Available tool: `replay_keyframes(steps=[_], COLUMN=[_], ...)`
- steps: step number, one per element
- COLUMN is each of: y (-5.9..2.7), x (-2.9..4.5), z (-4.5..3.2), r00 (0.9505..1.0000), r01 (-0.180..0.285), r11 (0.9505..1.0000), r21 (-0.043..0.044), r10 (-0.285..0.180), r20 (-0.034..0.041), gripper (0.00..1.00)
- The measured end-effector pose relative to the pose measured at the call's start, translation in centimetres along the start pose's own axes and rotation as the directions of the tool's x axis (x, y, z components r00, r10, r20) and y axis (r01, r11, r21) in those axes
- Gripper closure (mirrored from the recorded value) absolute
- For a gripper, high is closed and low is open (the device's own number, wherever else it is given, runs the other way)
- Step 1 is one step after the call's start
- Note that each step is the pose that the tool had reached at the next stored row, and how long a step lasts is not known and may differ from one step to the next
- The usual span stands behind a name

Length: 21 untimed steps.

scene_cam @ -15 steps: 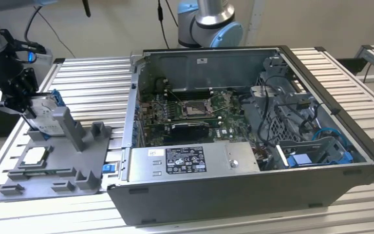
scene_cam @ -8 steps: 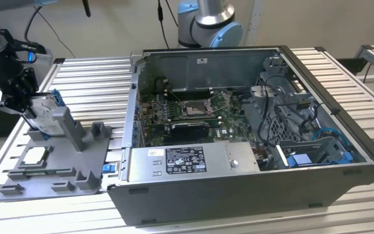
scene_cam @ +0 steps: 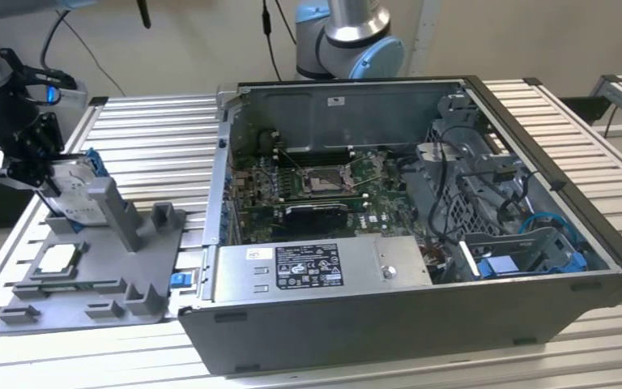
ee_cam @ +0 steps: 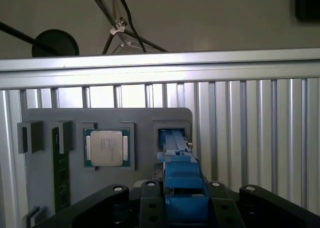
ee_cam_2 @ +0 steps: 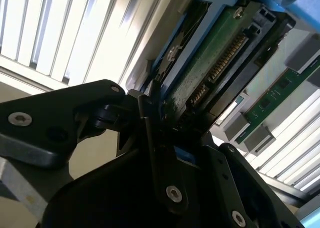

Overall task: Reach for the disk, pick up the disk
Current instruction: 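Pick up the disk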

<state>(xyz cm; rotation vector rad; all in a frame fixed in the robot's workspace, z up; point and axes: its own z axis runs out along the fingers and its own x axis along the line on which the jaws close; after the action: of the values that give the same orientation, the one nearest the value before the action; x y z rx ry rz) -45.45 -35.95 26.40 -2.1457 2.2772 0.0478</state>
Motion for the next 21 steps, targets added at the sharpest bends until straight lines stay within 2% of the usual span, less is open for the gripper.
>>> replay_keyframes(steps=[4,21], y=[0.01,0.04], x=[-0.01,-0.08], z=[-0.22,-2.66], r00=[1.0000,1.0000], r01=[0.000,0.001], r11=[1.0000,1.0000], r21=[0.0000,-0.0001], r10=[0.000,-0.001], r20=[0.0001,-0.0001], gripper=[1.00,1.00])
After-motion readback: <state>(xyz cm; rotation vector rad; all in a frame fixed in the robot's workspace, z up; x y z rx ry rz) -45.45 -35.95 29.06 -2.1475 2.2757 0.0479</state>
